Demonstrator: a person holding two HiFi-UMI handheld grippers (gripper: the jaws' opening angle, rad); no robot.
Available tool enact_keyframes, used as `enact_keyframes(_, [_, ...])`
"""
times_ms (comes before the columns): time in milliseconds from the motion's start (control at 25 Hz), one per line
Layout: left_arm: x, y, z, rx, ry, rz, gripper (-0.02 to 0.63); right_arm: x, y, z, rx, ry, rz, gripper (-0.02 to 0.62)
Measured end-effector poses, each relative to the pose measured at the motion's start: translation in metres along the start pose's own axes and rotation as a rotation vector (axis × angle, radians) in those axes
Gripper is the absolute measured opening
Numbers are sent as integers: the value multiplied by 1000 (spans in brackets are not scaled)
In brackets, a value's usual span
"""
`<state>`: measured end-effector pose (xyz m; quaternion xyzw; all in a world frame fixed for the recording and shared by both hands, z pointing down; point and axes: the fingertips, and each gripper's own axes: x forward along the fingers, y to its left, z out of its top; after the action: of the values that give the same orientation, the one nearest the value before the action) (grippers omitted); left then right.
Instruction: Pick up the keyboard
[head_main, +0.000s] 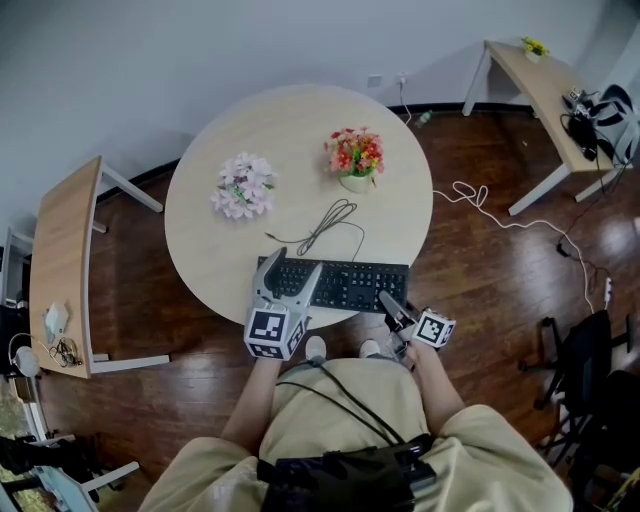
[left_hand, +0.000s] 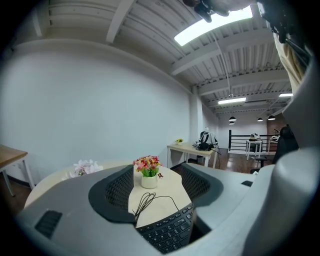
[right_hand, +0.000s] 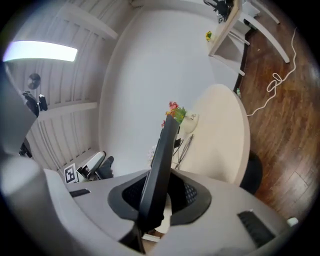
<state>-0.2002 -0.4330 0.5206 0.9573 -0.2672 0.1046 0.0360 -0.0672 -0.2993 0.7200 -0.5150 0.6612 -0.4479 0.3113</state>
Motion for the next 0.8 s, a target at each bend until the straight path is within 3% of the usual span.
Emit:
enact_keyframes(160, [2, 4, 8, -6, -24, -2, 282, 19, 59, 37, -152, 5, 48, 86])
enact_keyframes(400, [-4, 28, 19, -23, -51, 34, 282, 47, 163, 92, -498, 10, 70, 86])
enact_keyframes(600, [-16, 48, 39, -35, -106, 74, 282, 59, 222, 125, -667, -71, 69, 86])
enact_keyframes(800, [-28, 53, 86, -22, -204, 75, 282, 65, 283, 155, -826, -172, 57, 86])
